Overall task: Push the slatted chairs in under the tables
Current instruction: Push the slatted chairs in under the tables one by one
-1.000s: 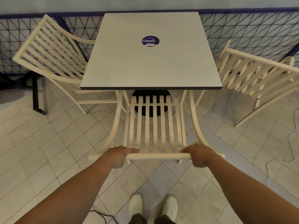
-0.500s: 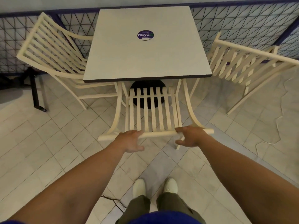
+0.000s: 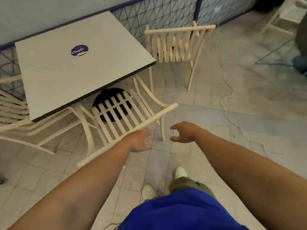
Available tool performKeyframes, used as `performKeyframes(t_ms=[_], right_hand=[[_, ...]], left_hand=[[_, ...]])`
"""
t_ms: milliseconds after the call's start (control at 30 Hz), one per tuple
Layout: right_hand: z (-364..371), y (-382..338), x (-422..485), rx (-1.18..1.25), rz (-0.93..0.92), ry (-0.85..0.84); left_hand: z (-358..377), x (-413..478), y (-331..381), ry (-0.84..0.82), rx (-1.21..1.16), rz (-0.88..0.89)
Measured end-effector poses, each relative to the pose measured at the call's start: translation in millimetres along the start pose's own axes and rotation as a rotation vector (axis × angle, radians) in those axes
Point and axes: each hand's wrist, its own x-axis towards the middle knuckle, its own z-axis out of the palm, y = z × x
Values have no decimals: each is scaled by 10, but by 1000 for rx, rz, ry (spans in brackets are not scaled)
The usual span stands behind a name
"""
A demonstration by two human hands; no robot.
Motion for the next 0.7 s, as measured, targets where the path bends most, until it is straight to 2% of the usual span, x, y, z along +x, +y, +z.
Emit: performKeyframes(t_ms=[100,300,700], right_hand=[[172,285,-221,66,93,-30],[322,797,-523,182,183,-28],[-76,2247,-479,175,101,-18]], left_hand=[[28,127,256,-123,31,55],[27,389,777,-180,107,120],[-77,1176,2086,-108,56,39]])
